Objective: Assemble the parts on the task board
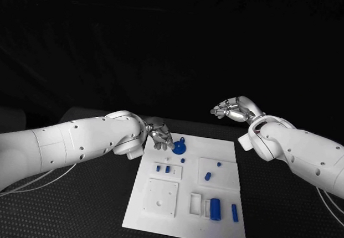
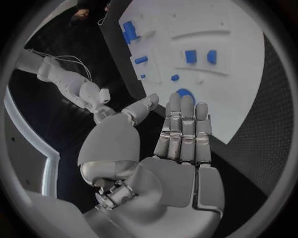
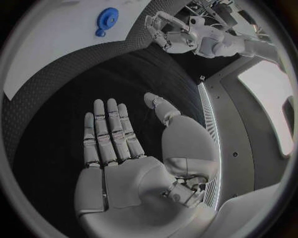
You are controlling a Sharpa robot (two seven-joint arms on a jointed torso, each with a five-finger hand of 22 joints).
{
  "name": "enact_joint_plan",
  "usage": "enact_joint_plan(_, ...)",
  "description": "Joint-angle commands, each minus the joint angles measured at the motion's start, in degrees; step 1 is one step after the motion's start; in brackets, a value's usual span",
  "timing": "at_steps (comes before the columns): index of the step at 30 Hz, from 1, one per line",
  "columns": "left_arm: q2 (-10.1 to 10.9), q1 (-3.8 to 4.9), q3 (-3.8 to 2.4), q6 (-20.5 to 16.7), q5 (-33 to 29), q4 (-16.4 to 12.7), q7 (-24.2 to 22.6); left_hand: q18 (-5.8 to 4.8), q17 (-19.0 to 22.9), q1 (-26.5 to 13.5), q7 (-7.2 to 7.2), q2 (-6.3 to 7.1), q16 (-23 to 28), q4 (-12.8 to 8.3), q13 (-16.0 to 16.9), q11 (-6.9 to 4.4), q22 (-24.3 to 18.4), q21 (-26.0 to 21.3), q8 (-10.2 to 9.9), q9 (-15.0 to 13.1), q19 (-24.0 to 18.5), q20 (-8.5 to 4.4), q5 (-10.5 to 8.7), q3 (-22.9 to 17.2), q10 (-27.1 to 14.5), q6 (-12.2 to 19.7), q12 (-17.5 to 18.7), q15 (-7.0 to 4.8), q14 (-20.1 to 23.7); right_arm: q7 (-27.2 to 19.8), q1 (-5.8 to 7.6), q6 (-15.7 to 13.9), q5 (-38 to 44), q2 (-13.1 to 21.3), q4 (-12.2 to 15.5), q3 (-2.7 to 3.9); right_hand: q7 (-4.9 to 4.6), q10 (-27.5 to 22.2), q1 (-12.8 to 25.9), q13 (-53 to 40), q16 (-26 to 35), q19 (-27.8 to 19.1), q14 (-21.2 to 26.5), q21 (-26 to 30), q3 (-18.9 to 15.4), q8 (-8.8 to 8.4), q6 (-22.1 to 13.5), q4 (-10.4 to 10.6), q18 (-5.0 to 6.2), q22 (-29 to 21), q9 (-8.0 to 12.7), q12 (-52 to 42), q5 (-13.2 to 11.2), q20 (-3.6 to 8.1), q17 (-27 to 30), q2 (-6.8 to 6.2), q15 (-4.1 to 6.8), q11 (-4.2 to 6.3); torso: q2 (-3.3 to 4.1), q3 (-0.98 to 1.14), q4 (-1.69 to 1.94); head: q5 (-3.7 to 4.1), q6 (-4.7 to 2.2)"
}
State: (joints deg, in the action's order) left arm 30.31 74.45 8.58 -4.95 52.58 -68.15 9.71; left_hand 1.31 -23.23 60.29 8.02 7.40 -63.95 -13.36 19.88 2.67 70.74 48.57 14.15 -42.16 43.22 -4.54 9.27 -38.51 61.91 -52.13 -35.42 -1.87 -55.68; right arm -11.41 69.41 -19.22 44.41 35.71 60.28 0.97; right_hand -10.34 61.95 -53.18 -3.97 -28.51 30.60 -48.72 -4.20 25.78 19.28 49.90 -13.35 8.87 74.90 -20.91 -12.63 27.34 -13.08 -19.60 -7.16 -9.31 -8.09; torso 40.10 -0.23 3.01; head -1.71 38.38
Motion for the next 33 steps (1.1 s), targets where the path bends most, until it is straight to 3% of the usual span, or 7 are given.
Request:
enact_joint_plan(1, -0.5, -0.30, 0.74, -11.9, 11.4, -0.3, -13.6, 0.39, -0.2, 1.1, 0.04, 0.07, -0.3, -0.6, -0.4, 0.14, 0.2, 0.3, 0.2, 0.2, 0.6, -3.00, 0.30, -0.1, -0.2, 0.0, 0.6, -0.11, -0.4, -0.5, -0.04, 0.2, -0.1, 0.0, 0.0, 0.02, -0.14, 0.1, 0.2, 0.0, 0.1, -0.6, 0.3, 0.2, 0.0, -0.39, -0.4, 0.3, 0.89, 1.3, 0.1, 0.3, 0.3, 0.00, 0.1, -0.01, -0.03, -0.27, 0.02, 0.07, -0.04, 0.54, -0.57)
enact_joint_plan(5, -1.8, -0.79, 1.86, -12.2, 16.3, 0.3, -15.0, 0.51, -0.4, 4.7, -0.43, 1.61, -0.4, -2.4, -2.5, 1.87, 0.3, 0.4, 0.1, 0.8, 0.7, -2.82, -1.19, -0.6, -3.7, -0.1, 4.9, 0.39, -0.4, -0.5, -0.04, 0.1, -0.1, -0.1, -0.1, 0.02, -0.14, 0.1, 0.2, 0.0, 0.1, -0.6, 0.3, 0.2, 0.0, -0.39, -0.4, 0.3, 0.90, 1.3, 0.1, 0.4, 0.3, 0.00, 0.1, 0.02, -0.02, -0.27, 0.01, 0.08, -0.04, 0.87, -0.83)
enact_joint_plan(7, -2.9, -1.35, 2.46, -13.4, 19.3, 1.0, -17.0, 0.84, -0.6, 6.0, -0.50, 2.56, -0.4, -2.3, -4.2, 2.57, 0.4, 0.2, -0.6, 1.8, 0.8, -2.09, -5.61, 0.0, -4.3, 0.4, 8.2, 1.30, -0.4, -0.5, -0.04, 0.1, -0.1, -0.2, -0.1, 0.02, -0.14, 0.1, 0.2, 0.0, 0.1, -0.6, 0.3, 0.2, 0.0, -0.39, -0.4, 0.3, 0.90, 1.3, 0.1, 0.4, 0.3, 0.01, 0.1, 0.05, -0.02, -0.27, 0.02, 0.08, -0.05, 0.96, -0.95)
enact_joint_plan(9, -4.1, -1.95, 2.68, -14.4, 22.0, 1.8, -17.7, 1.34, -0.8, 6.4, -0.72, 3.55, -0.4, -2.0, -5.9, 2.99, 0.6, -0.1, -1.1, 3.0, 1.0, -1.63, -6.19, 1.7, -3.1, 0.3, 11.6, 1.44, -0.6, -0.5, -0.04, 0.1, -0.1, -0.3, -0.2, 0.02, -0.15, 0.1, 0.2, 0.0, 0.1, -0.6, 0.3, 0.1, 0.1, -0.39, -0.4, 0.3, 0.91, 1.3, 0.1, 0.4, 0.3, 0.01, 0.1, 0.08, -0.02, -0.27, 0.08, 0.05, -0.15, 1.02, -1.17)
enact_joint_plan(14, -6.3, -2.55, 3.92, -13.8, 30.2, 4.1, -17.8, 1.47, -1.0, 7.7, -1.44, 3.35, -0.1, -1.6, -7.4, 2.92, 0.8, -0.6, -1.2, 4.5, 1.4, -1.58, -6.03, 2.7, -1.2, -1.1, 15.6, 1.29, -0.9, -0.5, -0.05, 0.1, -0.1, -0.4, -0.2, 0.02, -0.15, 0.1, 0.2, 0.0, 0.1, -0.6, 0.2, 0.1, 0.1, -0.40, -0.4, 0.3, 0.91, 1.3, 0.1, 0.4, 0.3, 0.01, 0.1, 0.10, -0.01, -0.27, 0.28, -0.07, -0.40, 1.13, -1.44)
enact_joint_plan(23, -8.5, -3.52, 4.30, -9.0, 37.7, 6.7, -15.8, 1.83, -2.4, 8.5, -1.15, 3.66, -2.1, -1.3, -8.5, 2.81, 2.1, 0.3, -1.8, 6.1, 2.7, -1.87, -5.99, 3.4, 0.0, -1.9, 19.8, 1.10, -2.0, -0.5, -0.05, 0.1, -0.1, -0.3, 0.4, 0.03, -0.15, 0.1, 0.1, 0.0, 0.1, -0.6, 0.2, 0.1, 0.1, -0.40, -0.4, 0.3, 0.91, 1.3, 0.1, 0.4, 0.3, 0.01, 0.1, 0.11, -0.01, -0.27, 0.71, -0.11, -0.68, 0.97, -1.70)
enact_joint_plan(33, -9.4, -4.63, 4.38, -9.5, 38.3, 8.6, -15.8, 2.48, -3.8, 8.5, -1.26, 4.61, -5.2, -0.3, -9.7, 3.09, 3.8, 1.6, -2.6, 7.3, 3.7, -1.85, -6.01, 4.0, -1.0, -1.5, 24.4, 1.24, -2.8, -0.5, -0.04, 0.0, -0.1, -0.1, 1.0, 0.03, -0.16, 0.1, 0.1, 0.0, 0.1, -0.6, 0.2, 0.1, 0.1, -0.39, -0.4, 0.3, 0.91, 1.3, 0.1, 0.4, 0.3, 0.01, 0.1, 0.12, -0.01, -0.27, 0.68, -0.16, -0.67, 1.11, -1.51)
